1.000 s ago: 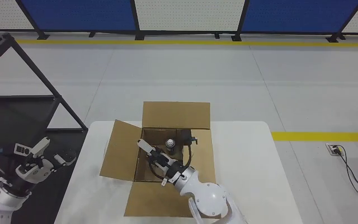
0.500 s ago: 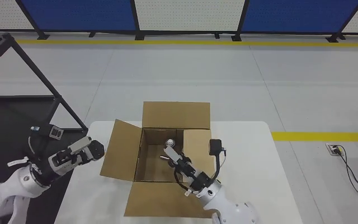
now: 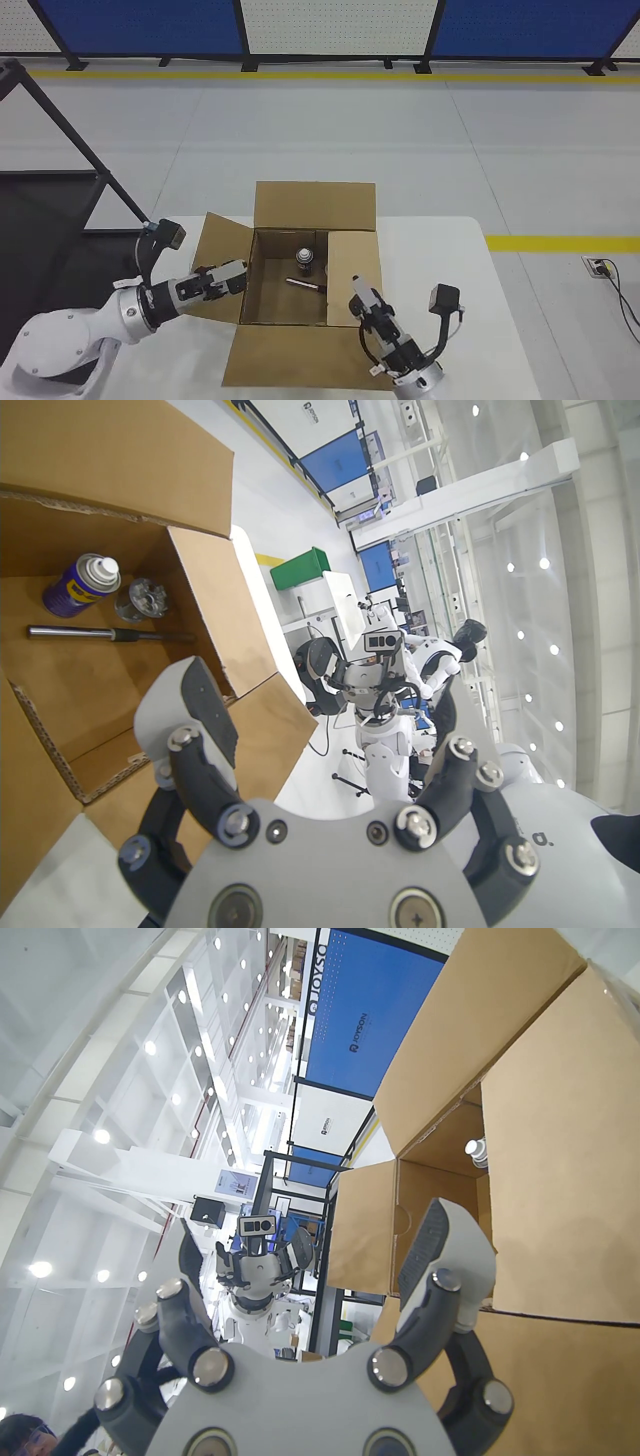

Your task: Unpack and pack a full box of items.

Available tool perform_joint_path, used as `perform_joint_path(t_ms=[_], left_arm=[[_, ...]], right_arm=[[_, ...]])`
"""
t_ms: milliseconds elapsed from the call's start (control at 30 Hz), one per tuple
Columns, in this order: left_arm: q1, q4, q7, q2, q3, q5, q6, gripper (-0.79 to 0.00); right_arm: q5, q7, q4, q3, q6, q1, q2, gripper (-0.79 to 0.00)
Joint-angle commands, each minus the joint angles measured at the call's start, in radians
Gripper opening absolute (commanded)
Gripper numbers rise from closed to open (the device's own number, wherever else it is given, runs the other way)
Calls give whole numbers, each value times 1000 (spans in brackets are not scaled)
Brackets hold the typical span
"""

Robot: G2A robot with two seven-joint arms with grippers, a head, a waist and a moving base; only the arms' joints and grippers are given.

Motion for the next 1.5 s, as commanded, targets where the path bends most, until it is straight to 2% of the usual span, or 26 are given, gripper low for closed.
perform_joint_path(t_ms=[0, 267, 333, 433, 533, 733, 867, 1100, 1467], left_arm=[[0, 0, 0, 0, 0, 1, 0, 0], [0, 0, 0, 0, 0, 1, 0, 0], [-3, 7, 2, -2, 21, -20, 29, 0], [-68, 43, -22, -8, 93, -10, 73, 0], [-166, 112, -44, -19, 192, 11, 106, 0], [-367, 271, -45, -61, 415, 74, 149, 0], [-456, 368, -37, -95, 542, 106, 163, 0], [-522, 514, -6, -147, 664, 53, 124, 0], [-603, 688, 85, -240, 797, -44, 57, 0]], right_arm=[[0, -1, 0, 0, 0, 0, 0, 0], [0, -1, 0, 0, 0, 0, 0, 0], [-9, -7, -5, -3, -16, 5, 2, 0], [-27, -19, -18, 1, -26, 5, 7, 0], [-21, -32, -51, 32, -25, -25, 14, 0], [50, -94, -141, 147, -83, -158, 28, 0], [98, -130, -184, 218, -136, -248, 37, 0], [139, -136, -189, 256, -199, -309, 48, 0], [135, -124, -191, 261, -179, -300, 65, 0]])
